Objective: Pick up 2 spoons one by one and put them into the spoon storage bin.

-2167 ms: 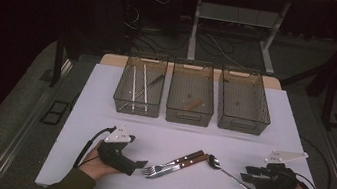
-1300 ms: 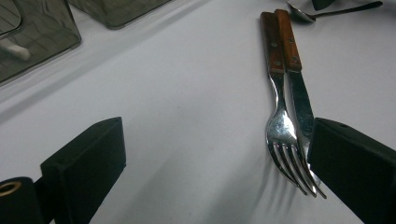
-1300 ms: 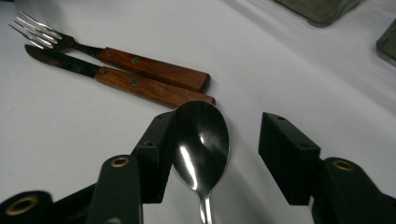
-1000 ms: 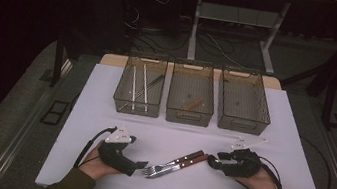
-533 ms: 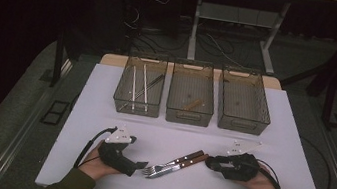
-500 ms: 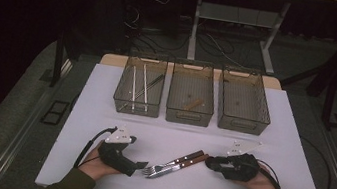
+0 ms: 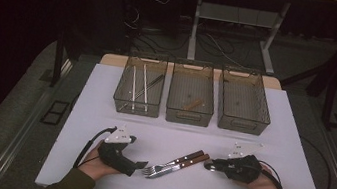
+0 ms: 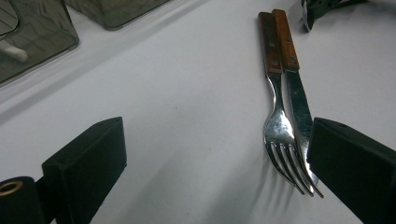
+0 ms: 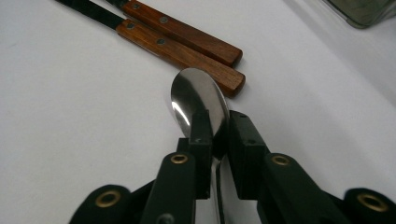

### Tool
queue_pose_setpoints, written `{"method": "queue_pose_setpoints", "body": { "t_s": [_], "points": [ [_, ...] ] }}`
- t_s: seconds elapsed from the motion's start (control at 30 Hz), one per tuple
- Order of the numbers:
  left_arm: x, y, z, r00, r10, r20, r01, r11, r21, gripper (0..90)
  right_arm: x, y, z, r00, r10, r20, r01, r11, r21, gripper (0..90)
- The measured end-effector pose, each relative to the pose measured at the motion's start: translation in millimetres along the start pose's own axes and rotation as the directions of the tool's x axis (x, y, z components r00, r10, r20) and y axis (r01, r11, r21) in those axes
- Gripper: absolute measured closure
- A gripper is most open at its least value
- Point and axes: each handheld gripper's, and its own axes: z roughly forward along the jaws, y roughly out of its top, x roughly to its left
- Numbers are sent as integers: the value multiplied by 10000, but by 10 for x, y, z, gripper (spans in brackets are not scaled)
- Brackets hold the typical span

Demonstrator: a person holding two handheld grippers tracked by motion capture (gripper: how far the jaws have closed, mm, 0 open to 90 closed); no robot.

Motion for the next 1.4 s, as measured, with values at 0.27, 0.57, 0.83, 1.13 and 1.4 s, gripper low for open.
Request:
{"method": "queue_pose_setpoints", "body": {
  "t_s": [0.27,0.57,0.83,1.13,1.4],
  "points": [
    [-1,4,-12,10000,31,25,-31,10000,-86,35,24,-17,-43,9980,-181,-598,192,9997,170,883],
    [-3,4,-14,10000,37,87,-36,9999,-164,35,11,-20,-73,9977,-95,-675,103,9999,104,886],
    [-1,1,-27,9999,19,112,-16,9997,-263,31,-28,8,-163,9988,289,-407,-309,9983,-489,886],
    [-6,-16,-24,9999,155,37,-154,9991,-403,0,-80,58,-224,9944,1060,27,-1051,9888,-1061,886],
    [-3,-28,-19,9998,180,-3,-180,9991,-381,0,-167,141,-223,9882,1516,205,-1473,9790,-1406,885]
  ]
}}
